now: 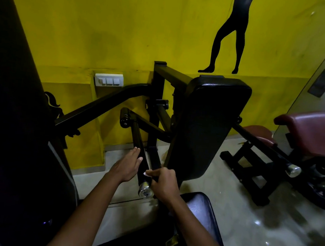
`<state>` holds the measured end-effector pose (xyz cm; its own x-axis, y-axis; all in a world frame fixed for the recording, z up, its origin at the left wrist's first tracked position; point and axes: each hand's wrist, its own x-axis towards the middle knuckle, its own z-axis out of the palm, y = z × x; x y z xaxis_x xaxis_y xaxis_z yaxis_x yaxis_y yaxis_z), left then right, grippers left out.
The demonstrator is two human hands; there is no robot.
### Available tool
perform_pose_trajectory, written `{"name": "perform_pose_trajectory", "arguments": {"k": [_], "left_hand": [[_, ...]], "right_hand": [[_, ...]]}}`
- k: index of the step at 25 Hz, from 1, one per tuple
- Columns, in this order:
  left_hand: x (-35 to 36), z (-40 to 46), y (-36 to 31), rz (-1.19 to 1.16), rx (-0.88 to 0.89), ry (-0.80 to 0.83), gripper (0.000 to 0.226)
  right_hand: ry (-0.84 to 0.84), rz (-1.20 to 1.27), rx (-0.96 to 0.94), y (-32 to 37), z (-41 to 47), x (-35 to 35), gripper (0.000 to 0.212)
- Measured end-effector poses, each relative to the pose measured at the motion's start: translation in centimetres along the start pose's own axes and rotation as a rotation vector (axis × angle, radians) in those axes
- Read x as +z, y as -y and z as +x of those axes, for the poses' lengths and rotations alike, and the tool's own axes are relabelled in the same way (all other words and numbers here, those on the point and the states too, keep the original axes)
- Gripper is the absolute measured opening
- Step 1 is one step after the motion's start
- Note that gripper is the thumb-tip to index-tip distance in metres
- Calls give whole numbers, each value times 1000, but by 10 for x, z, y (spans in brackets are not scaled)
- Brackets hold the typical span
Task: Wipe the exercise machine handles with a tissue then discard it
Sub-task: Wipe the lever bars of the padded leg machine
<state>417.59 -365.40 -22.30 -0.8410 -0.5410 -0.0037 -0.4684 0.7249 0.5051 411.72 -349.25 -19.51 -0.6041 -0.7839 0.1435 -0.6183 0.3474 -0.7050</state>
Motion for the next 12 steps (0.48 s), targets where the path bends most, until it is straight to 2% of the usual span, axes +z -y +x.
{"name": "perform_pose_trajectory", "arguments": {"k": [6,12], "left_hand": [[-1,1,3,34,20,3,53],[-16,20,20,75,68,30,53]], "right_hand": [[55,13,-28,0,-12,-15,30],[-22,38,-58,3,13,-15,30]]}}
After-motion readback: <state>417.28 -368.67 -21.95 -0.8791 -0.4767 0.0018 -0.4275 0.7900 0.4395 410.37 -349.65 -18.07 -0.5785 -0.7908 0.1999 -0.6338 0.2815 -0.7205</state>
